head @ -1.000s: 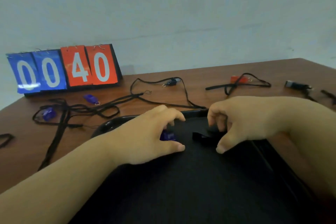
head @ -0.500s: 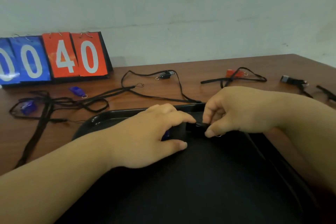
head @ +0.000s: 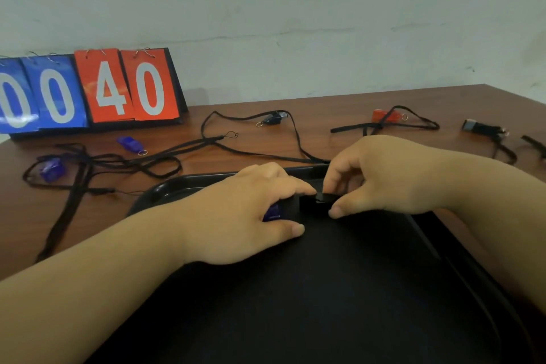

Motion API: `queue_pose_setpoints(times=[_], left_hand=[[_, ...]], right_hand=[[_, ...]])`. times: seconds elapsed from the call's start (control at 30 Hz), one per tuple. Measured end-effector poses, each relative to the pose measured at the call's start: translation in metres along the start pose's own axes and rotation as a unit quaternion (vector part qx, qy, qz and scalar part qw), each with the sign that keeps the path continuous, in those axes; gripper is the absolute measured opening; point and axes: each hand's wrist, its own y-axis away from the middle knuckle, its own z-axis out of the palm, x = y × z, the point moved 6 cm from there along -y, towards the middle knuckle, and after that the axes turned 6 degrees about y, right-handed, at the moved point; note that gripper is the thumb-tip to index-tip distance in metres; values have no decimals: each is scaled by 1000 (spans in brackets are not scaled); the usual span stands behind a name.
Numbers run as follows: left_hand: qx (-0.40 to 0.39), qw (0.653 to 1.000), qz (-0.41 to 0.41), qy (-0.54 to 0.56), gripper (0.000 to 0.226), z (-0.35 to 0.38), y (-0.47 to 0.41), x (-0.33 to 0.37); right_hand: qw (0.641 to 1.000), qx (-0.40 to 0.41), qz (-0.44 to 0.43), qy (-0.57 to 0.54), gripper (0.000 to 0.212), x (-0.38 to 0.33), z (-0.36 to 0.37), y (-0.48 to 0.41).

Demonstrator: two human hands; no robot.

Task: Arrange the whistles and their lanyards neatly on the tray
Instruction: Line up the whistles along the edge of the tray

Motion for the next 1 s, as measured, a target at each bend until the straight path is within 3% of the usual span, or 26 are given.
queue_pose_setpoints(times=[0.3, 0.43, 0.77, 1.0], left_hand=[[-3, 1000, -16, -6, 68, -1, 1, -2], [-9, 1000, -23, -5, 70, 0, -1, -3], [17, 1000, -7, 17, 53, -5, 1, -3], [34, 998, -47, 16, 39, -16, 12, -14]], right_hand=[[999, -23, 14, -22, 14, 0, 4, 0], [999, -17, 19, 27, 16, 0, 2, 1], [998, 31, -6, 47, 40, -3, 2, -3], [999, 28, -12, 15, 20, -5, 2, -3]])
